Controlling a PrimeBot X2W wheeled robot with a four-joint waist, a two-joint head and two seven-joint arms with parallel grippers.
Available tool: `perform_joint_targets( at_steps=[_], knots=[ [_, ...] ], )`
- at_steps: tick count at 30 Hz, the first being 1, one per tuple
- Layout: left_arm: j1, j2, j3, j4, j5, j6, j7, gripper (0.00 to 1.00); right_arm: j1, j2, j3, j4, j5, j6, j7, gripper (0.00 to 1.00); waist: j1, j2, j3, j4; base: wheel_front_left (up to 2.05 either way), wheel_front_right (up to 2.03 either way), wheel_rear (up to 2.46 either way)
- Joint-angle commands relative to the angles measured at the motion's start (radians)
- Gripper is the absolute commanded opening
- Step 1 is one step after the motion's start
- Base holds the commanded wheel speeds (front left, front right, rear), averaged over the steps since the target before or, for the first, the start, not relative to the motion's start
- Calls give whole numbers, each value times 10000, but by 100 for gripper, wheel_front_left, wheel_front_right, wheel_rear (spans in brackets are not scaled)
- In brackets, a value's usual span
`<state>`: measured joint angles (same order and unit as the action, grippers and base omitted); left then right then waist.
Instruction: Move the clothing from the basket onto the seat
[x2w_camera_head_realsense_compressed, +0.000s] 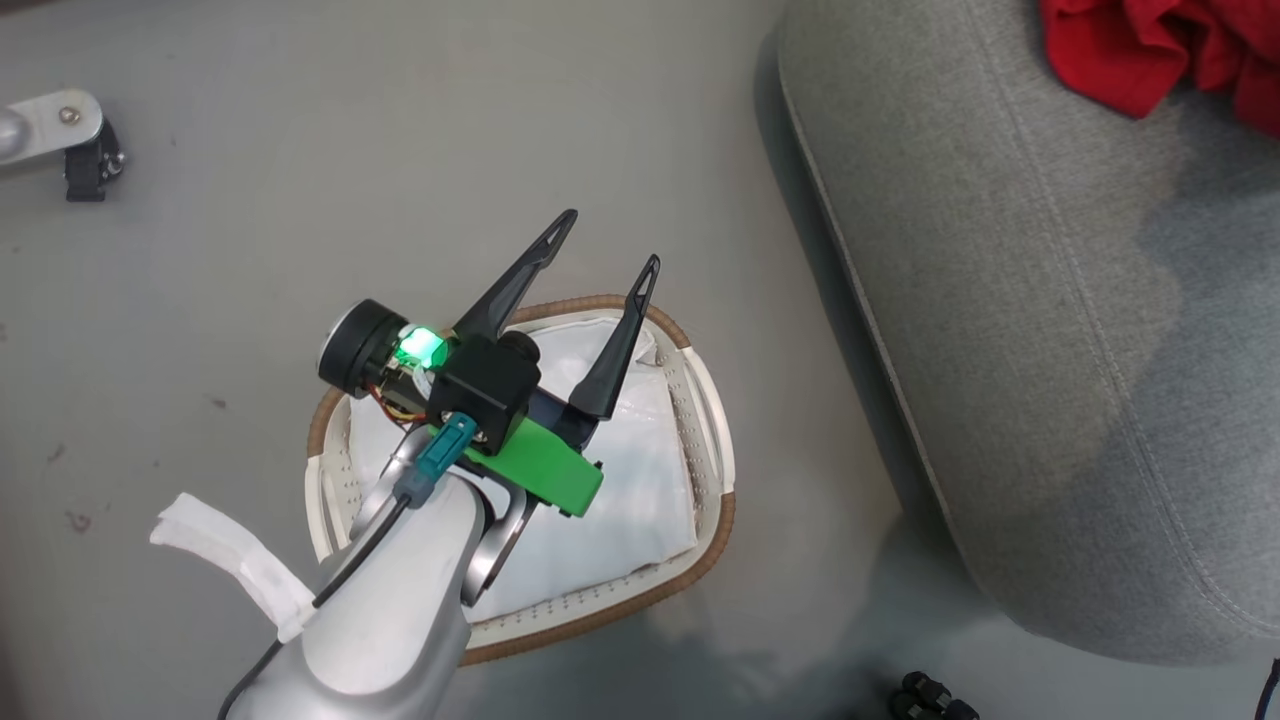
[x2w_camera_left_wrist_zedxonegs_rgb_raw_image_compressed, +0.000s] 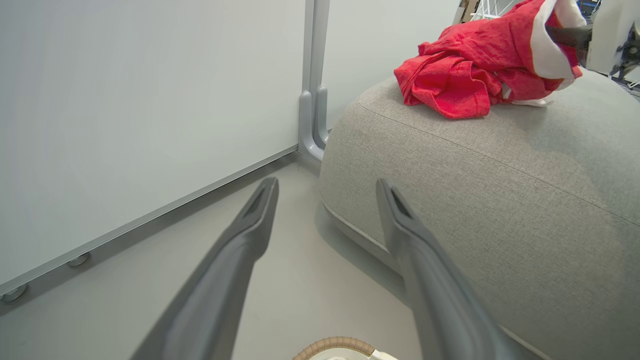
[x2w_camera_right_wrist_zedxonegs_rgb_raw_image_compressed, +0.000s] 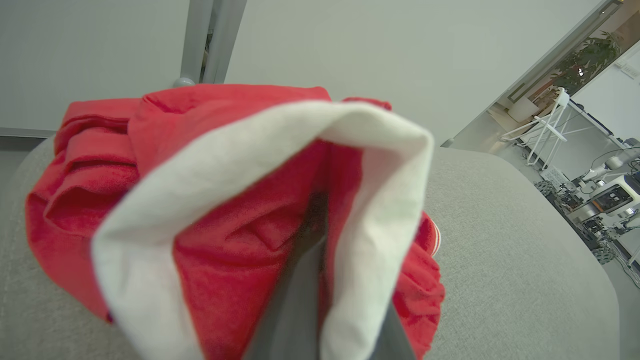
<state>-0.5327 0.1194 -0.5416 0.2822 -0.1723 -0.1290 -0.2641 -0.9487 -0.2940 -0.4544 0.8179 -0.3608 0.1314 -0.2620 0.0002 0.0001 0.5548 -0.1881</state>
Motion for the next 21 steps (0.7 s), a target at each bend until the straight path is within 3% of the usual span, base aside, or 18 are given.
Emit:
perform_joint_targets(
  at_steps=[1, 4, 5, 6, 21],
  knots=[
    [160, 89, 16, 35, -27, 2, -3, 100, 200, 51, -8, -113, -55, -14, -37, 8, -2, -1, -155, -194, 0, 0, 0],
    [223, 62, 3, 48, -79, 0, -3, 100, 398, 157, -6, -377, 28, -14, -30, 44, -2, -1, -323, -314, 0, 0, 0],
    [276, 22, 18, 46, -107, 1, -3, 100, 484, 172, 7, -568, 89, -14, -31, 94, -2, -1, -403, -344, 0, 0, 0],
    [315, -15, 17, 40, -124, 0, -3, 100, 616, 172, 52, -689, 114, -14, -31, 100, -2, -1, -477, -359, 0, 0, 0],
    [1158, -548, 739, 17, -956, 74, -3, 100, 3116, -7, 847, -1511, 913, -14, -32, 100, -2, -1, -2380, 46, 0, 0, 0]
  ],
)
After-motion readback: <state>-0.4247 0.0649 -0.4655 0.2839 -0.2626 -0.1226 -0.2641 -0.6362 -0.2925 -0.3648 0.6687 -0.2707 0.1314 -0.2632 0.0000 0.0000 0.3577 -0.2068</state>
